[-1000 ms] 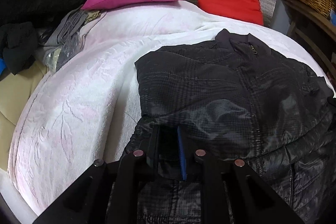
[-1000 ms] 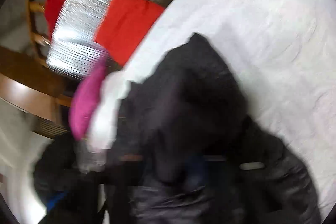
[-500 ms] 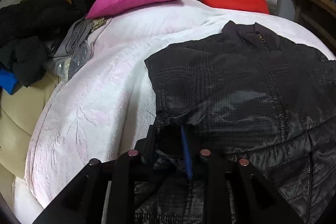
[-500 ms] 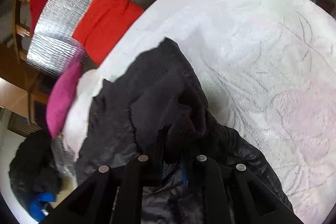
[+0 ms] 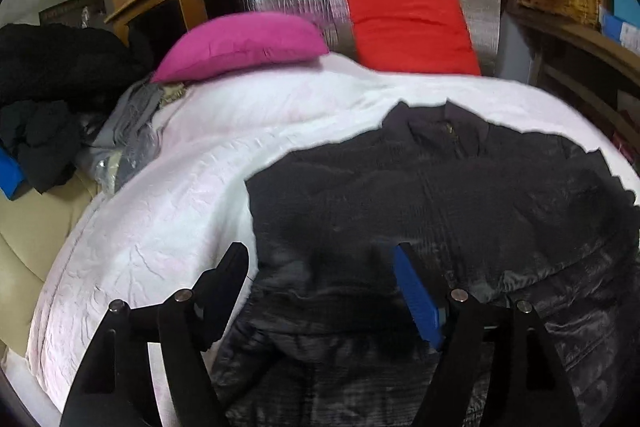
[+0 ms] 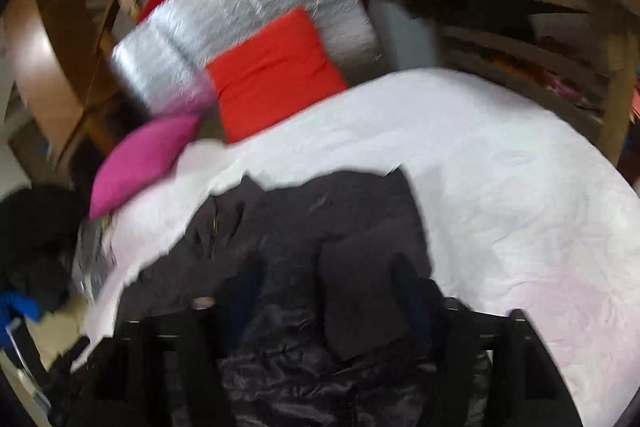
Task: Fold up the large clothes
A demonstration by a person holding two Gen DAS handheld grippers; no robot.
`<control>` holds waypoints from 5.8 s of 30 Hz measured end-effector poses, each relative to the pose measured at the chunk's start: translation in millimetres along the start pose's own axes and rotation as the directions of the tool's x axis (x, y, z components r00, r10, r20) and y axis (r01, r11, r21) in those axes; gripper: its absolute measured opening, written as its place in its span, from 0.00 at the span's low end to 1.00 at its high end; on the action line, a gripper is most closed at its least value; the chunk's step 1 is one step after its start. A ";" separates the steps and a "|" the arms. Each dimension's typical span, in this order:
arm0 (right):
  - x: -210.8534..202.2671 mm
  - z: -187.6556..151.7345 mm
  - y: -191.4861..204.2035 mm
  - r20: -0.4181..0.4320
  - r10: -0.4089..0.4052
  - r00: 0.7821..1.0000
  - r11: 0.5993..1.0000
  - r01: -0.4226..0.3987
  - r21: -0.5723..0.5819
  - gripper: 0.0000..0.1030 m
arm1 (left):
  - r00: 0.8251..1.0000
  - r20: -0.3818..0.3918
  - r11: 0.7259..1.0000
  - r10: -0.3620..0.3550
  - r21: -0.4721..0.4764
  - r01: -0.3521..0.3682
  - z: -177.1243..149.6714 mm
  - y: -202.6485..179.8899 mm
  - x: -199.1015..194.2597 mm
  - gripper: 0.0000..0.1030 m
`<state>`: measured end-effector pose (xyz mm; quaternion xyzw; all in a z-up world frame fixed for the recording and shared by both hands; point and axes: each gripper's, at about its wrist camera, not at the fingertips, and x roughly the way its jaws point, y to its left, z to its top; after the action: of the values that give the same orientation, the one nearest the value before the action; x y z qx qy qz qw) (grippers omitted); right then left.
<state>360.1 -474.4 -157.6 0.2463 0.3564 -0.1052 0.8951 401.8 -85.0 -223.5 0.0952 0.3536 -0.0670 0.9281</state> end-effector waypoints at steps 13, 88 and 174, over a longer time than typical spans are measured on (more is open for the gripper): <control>44.8 -38.6 -11.9 -0.277 -0.083 0.957 0.992 0.052 -0.119 0.55 | 0.996 -0.086 1.000 0.018 0.025 -0.016 -19.1 -5.3 21.9 0.73; 47.5 -18.3 -22.1 -0.285 0.027 0.958 0.999 -0.036 -0.029 0.52 | 0.974 -0.205 0.994 0.098 -0.032 -0.106 -2.5 33.9 53.9 1.00; 48.3 -6.2 -78.8 -0.267 0.269 0.925 0.945 -0.201 0.257 0.59 | 0.987 -0.161 1.000 0.001 0.031 0.004 -13.8 10.0 42.7 1.00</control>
<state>362.8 -539.3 -223.7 0.4000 0.4411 0.0023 0.8034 426.5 -74.6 -260.9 0.1144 0.4265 -0.0654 0.8949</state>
